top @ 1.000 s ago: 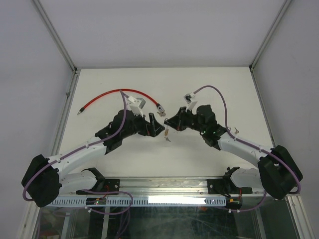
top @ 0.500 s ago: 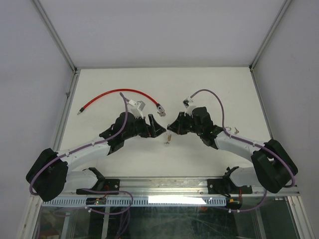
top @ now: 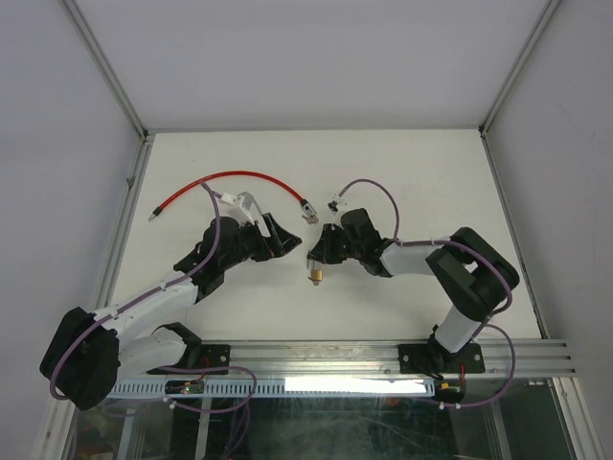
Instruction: Unlock with the key
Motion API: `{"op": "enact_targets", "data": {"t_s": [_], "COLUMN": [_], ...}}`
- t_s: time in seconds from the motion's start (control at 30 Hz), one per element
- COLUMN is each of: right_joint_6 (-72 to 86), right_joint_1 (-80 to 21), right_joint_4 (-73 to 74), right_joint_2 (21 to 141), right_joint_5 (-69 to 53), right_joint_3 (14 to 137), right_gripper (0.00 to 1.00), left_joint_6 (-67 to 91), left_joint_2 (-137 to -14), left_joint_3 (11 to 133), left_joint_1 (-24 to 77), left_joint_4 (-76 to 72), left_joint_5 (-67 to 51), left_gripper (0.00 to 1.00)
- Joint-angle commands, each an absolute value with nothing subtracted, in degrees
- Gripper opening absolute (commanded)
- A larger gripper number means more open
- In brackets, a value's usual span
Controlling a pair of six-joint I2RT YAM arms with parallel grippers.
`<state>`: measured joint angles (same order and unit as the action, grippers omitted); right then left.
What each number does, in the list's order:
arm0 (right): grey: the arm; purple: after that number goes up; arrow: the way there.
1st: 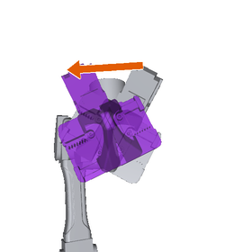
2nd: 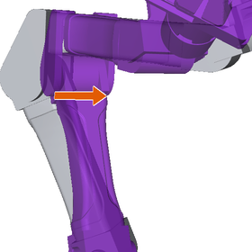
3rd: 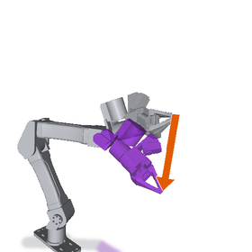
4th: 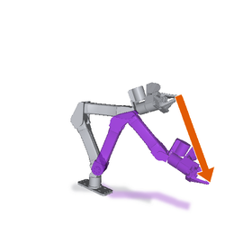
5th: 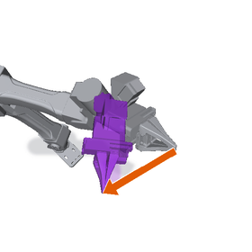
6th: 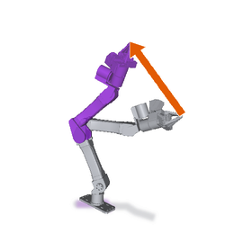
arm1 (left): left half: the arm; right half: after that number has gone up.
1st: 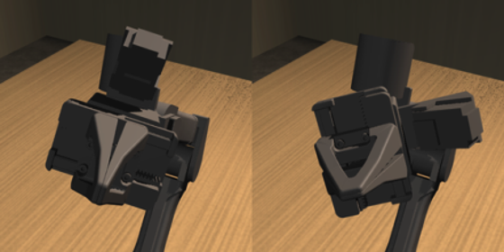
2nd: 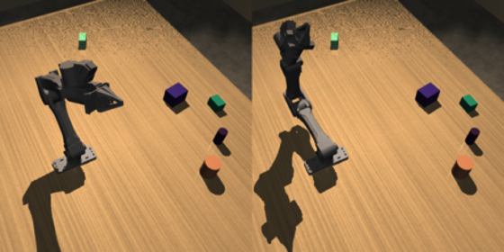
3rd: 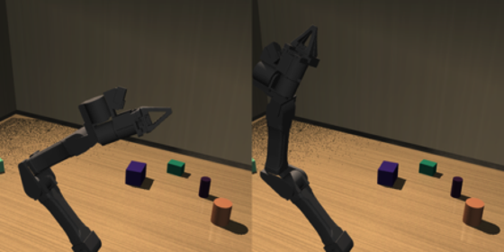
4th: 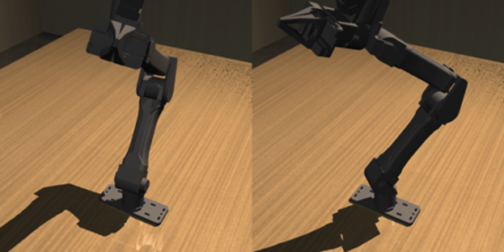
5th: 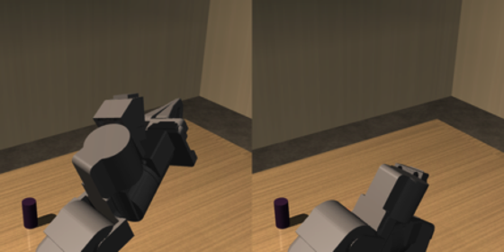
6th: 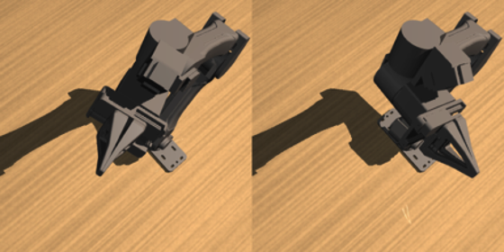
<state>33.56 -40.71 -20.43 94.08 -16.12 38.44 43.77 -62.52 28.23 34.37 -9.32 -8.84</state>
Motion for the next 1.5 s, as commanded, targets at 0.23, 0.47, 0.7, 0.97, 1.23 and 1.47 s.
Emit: {"op": "enact_targets", "data": {"t_s": [0.23, 0.47, 0.7, 0.97, 1.23, 1.47], "right_joint_6": [34.69, 30.05, 26.60, 27.39, 33.60, 40.38], "right_joint_1": [-41.66, -41.66, -40.33, -33.33, -23.08, -14.31], "right_joint_4": [-29.29, -19.85, -3.29, 17.39, 28.34, 30.99], "right_joint_2": [102.52, 95.02, 84.90, 71.71, 68.57, 72.02], "right_joint_5": [-16.39, -10.68, -3.59, 14.30, 26.56, 28.72], "right_joint_3": [43.32, 44.06, 44.77, 44.01, 45.35, 47.19], "right_gripper": [0.00, 0.57, 0.70, 0.91, 1.00, 1.00], "left_joint_6": [44.45, 43.66, 39.06, 27.70, 21.13, 19.92], "left_joint_2": [-58.69, -57.68, -57.18, -54.24, -50.33, -49.31], "left_joint_3": [28.11, 31.46, 41.01, 53.24, 52.33, 48.71], "left_joint_1": [33.05, 32.95, 32.87, 32.79, 32.78, 32.70], "left_joint_4": [-7.01, -1.44, 12.07, 27.35, 27.28, 26.28], "left_joint_5": [-7.02, -3.65, 1.59, 12.69, 25.39, 27.48], "left_gripper": [0.87, 0.90, 0.94, 0.98, 0.99, 0.99]}}
